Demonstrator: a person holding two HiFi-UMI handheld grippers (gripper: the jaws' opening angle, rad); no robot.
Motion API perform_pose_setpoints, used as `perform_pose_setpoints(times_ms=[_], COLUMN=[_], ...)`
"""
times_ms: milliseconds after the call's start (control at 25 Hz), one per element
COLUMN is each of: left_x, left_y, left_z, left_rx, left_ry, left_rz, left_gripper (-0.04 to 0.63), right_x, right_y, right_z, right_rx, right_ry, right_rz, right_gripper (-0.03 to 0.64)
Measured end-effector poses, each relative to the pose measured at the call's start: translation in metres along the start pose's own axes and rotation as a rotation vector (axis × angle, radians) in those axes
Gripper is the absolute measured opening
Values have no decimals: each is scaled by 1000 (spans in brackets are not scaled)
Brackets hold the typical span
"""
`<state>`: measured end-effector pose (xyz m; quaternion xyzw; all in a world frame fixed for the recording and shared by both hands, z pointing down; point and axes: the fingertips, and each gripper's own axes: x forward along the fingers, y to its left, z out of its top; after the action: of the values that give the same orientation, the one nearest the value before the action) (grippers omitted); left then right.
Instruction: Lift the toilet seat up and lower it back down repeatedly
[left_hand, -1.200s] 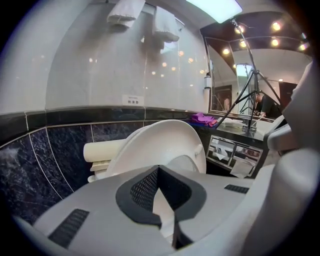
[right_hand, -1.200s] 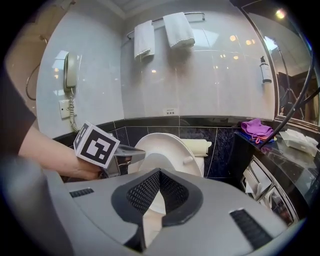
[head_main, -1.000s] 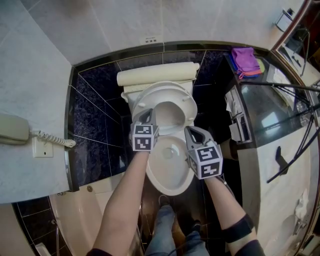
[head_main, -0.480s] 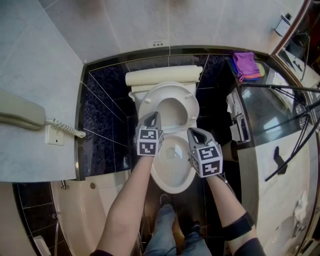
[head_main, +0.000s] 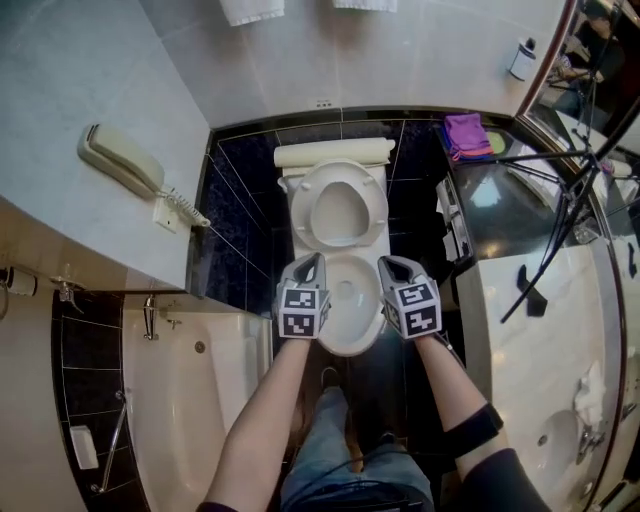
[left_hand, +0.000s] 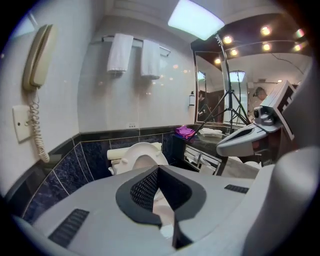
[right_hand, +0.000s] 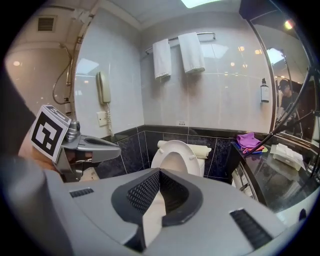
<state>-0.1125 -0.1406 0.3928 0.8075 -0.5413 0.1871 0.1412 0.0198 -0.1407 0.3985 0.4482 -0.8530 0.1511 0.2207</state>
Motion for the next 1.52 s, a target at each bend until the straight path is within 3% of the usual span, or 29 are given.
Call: perform_pose_setpoints(times_ms=[320, 680, 1080, 1520], left_x=[-104, -175, -198, -176], left_y=[-63, -106, -115, -99], left_z=[-4, -21, -37, -37], left_rx=[24, 5, -10, -3], left_ry=[-20, -47, -52, -38], left_rz=[29, 74, 96, 83], left_gripper=[-12, -12, -12, -12], right_x=[-105, -177, -196, -167], right_y=[20, 34, 38, 29], right_z=[-22, -44, -60, -45], right_rx=[-35, -33, -30, -87], right_ry=[-13, -23, -14, -12], right_rz=[43, 57, 62, 33], right_gripper=[17, 17, 17, 18])
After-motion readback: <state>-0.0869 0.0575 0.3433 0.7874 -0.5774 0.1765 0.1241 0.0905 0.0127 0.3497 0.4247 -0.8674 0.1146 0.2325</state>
